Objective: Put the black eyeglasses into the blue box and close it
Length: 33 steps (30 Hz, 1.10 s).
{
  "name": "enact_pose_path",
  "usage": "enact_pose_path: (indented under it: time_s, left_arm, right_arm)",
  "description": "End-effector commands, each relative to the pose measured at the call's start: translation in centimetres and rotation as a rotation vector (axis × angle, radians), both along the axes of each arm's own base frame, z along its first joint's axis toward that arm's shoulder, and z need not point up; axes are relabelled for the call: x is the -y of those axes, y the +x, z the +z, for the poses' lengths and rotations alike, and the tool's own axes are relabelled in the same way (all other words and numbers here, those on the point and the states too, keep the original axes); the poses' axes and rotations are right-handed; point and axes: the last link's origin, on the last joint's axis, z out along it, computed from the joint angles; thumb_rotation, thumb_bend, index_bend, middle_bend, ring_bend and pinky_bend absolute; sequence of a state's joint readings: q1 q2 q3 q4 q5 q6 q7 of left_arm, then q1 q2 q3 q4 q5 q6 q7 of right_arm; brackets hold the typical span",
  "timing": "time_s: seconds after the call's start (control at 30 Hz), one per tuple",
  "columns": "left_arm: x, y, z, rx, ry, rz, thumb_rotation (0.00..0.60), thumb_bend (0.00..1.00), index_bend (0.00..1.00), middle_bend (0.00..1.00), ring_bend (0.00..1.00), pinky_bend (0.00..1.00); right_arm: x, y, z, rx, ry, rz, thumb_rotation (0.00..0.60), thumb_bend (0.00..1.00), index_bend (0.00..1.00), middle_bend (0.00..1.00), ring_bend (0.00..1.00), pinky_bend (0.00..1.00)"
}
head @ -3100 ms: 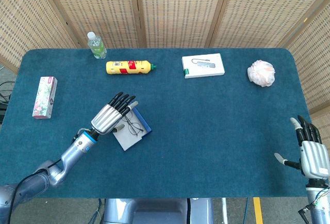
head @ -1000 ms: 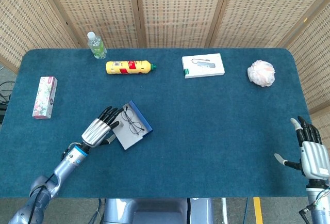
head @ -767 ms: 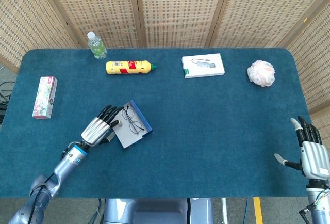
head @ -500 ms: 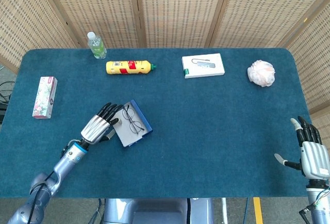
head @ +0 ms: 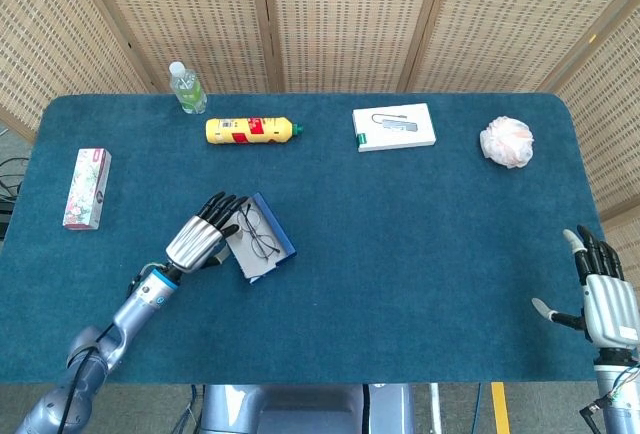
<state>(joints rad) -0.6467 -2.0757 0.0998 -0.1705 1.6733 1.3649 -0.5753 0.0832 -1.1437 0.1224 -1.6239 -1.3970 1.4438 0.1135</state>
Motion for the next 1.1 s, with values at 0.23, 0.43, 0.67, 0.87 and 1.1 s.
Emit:
enact_pose_path:
  time_s: [0.23, 0.43, 0.67, 0.87, 1.1]
  left_arm:
    - [-0.4, 0.2, -0.3, -0.025, -0.012, 0.002, 0.6, 0.47, 0.53, 0.0, 0.0, 0.0]
    - [-0.3, 0.3, -0.6, -0.027, -0.018, 0.003, 0.6, 0.48, 0.69, 0.0, 0.0, 0.0]
    - [-0.2, 0.0, 0.0, -0.022, -0.004, -0.004, 0.6, 0.5, 0.79, 0.0, 0.0, 0.0]
    - [0.1, -0.5, 1.4, -0.023, 0.007, -0.045, 0.6, 0.5, 0.79, 0.0, 0.0, 0.0]
    - [0.6, -1.0, 3.4, -0.031, 0.01, -0.112, 0.6, 0.5, 0.79, 0.0, 0.0, 0.0]
  right_arm:
    - [0.0, 0.0, 0.0, 0.0, 0.0, 0.0, 0.6, 0.03, 0.0, 0.0, 0.0, 0.0]
    - [0.0, 0.0, 0.0, 0.001, 0.001, -0.001, 0.6, 0.03, 0.0, 0.0, 0.0, 0.0]
    - [0.0, 0.0, 0.0, 0.005, 0.0, -0.002, 0.6, 0.03, 0.0, 0.0, 0.0, 0.0]
    - [0.0, -0.1, 0.0, 0.006, 0.0, -0.001, 0.6, 0.03, 0.0, 0.0, 0.0, 0.0]
    - [-0.1, 0.0, 0.0, 0.005, -0.001, -0.001, 0.6, 0.03, 0.0, 0.0, 0.0, 0.0]
